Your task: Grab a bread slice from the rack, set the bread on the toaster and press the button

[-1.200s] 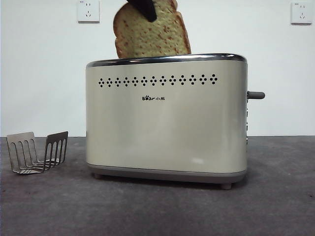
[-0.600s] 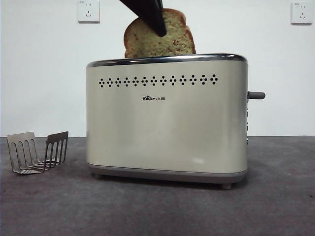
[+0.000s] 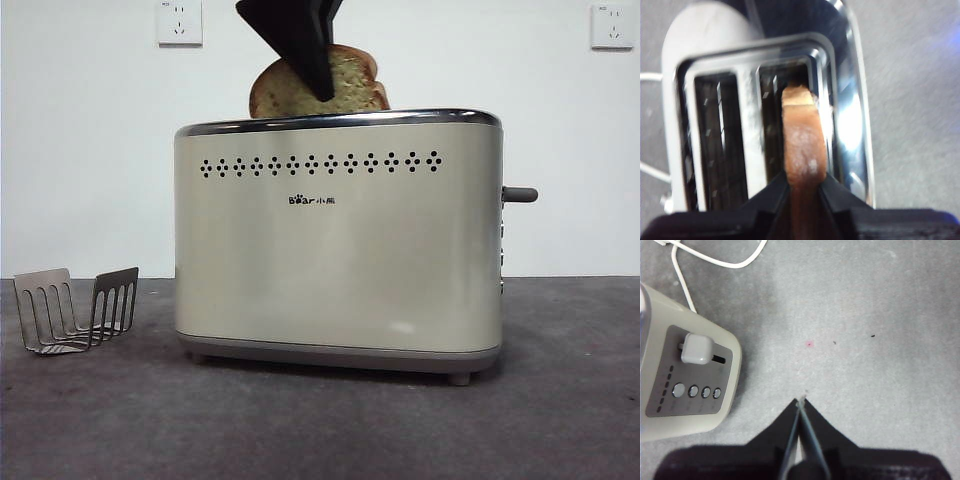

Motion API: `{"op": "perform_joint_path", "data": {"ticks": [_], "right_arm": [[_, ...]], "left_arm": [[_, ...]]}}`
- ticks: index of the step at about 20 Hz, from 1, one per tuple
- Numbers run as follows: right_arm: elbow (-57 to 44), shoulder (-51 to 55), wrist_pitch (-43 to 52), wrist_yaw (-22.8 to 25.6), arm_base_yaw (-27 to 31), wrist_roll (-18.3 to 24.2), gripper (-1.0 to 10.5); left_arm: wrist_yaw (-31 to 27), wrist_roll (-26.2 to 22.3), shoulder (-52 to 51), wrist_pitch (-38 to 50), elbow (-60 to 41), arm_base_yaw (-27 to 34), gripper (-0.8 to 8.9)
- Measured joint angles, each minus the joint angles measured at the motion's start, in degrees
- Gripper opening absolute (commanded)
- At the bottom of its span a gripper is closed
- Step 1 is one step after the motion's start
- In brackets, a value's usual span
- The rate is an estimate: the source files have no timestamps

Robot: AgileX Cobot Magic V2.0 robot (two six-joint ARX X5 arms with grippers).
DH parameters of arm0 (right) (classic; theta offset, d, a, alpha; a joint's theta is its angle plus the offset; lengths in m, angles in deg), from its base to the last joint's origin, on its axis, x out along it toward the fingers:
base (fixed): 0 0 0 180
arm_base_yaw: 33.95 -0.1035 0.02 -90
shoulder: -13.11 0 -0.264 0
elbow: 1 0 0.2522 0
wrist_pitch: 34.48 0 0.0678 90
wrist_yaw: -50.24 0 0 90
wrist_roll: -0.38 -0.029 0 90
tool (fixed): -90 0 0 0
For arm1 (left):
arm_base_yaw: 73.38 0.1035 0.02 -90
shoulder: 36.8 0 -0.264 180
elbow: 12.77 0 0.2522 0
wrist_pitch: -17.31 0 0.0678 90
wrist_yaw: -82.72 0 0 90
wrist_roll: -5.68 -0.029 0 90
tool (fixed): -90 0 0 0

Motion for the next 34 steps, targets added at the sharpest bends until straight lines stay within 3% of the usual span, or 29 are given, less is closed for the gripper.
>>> {"op": "perform_joint_path", "data": {"ticks": [4,11,16,17,20,26,28,30,33,34], "right_arm": [[0.0,0.0,0.0,0.4,0.0,0.6,0.0],[0.0,0.0,-0.1,0.4,0.0,1.0,0.0],[0.0,0.0,-1.0,0.4,0.0,1.0,0.0],[0.0,0.0,-1.4,0.4,0.0,1.0,0.0],[0.0,0.0,-1.4,0.4,0.0,1.0,0.0],[0.0,0.0,-1.3,0.2,0.0,1.4,0.0],[0.0,0.0,0.1,-3.1,0.0,2.6,0.0],[0.0,-0.4,3.0,-9.4,0.0,3.0,0.0],[0.0,-2.4,8.0,-18.2,0.0,2.4,0.0],[0.0,-3.5,9.6,-21.2,0.0,2.0,-0.1]], "left_arm": [[3.7,-0.2,0.0,0.8,0.0,-0.1,-0.09],[3.7,0.0,0.4,1.1,0.0,-0.2,-0.09],[1.4,4.0,2.5,3.0,0.0,-0.9,0.08],[0.5,5.2,2.5,4.1,0.0,-1.1,0.80],[0.0,8.7,2.5,4.7,0.1,-1.4,5.12],[0.3,13.4,1.0,5.0,-0.2,-1.7,5.11],[0.4,14.4,-2.4,5.0,-0.2,-1.7,5.11],[0.4,17.6,-7.0,5.0,-0.2,-1.7,5.09],[0.4,27.0,-12.8,4.2,-0.2,-1.7,4.80],[0.4,31.2,-14.4,2.8,-0.2,-1.7,3.91]]}}
